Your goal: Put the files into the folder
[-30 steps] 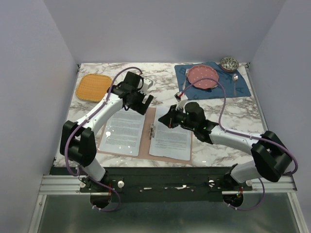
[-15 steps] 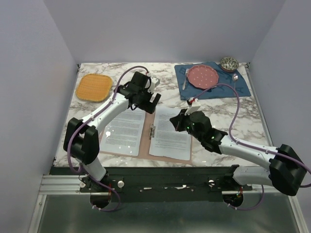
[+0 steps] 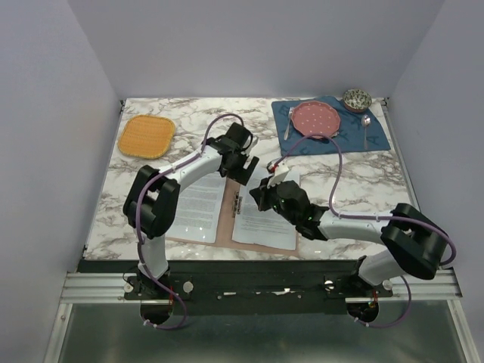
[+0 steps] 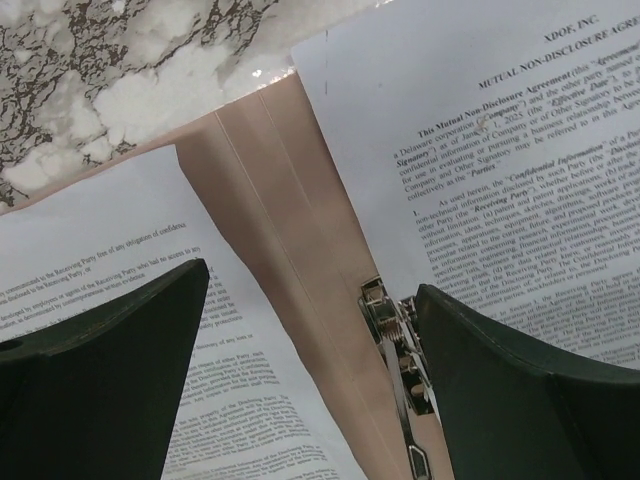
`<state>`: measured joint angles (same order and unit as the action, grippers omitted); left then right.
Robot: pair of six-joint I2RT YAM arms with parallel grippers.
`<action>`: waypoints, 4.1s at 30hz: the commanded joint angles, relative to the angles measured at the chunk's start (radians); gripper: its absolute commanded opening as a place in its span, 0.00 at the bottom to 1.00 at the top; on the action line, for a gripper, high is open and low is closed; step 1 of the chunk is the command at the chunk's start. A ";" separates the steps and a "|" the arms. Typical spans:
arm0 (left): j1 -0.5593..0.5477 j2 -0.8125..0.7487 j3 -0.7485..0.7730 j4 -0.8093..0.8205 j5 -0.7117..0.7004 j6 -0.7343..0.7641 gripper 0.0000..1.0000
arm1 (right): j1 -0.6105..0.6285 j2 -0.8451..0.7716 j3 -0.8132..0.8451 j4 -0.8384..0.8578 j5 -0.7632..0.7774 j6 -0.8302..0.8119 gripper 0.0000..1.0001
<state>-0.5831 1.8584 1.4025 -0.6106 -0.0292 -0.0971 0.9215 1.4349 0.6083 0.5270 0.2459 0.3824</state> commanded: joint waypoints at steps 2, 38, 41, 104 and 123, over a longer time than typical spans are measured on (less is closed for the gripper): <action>-0.009 0.079 0.098 0.000 -0.074 -0.039 0.99 | 0.036 0.093 0.024 0.142 0.062 -0.045 0.01; -0.017 0.229 0.115 -0.032 0.002 -0.087 0.99 | 0.056 0.401 0.192 0.238 0.015 0.016 0.01; -0.018 0.232 0.110 -0.029 -0.001 -0.085 0.99 | 0.057 0.407 0.192 0.242 -0.013 0.024 0.01; -0.003 0.228 0.033 -0.006 -0.081 -0.033 0.99 | 0.063 0.535 0.085 0.090 -0.275 0.018 0.01; 0.014 0.232 0.043 -0.008 -0.081 -0.023 0.99 | 0.063 0.549 0.064 0.028 -0.219 0.070 0.01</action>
<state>-0.5842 2.0480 1.4860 -0.5728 -0.0502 -0.1528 0.9722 1.9121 0.7334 0.8135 0.0093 0.4500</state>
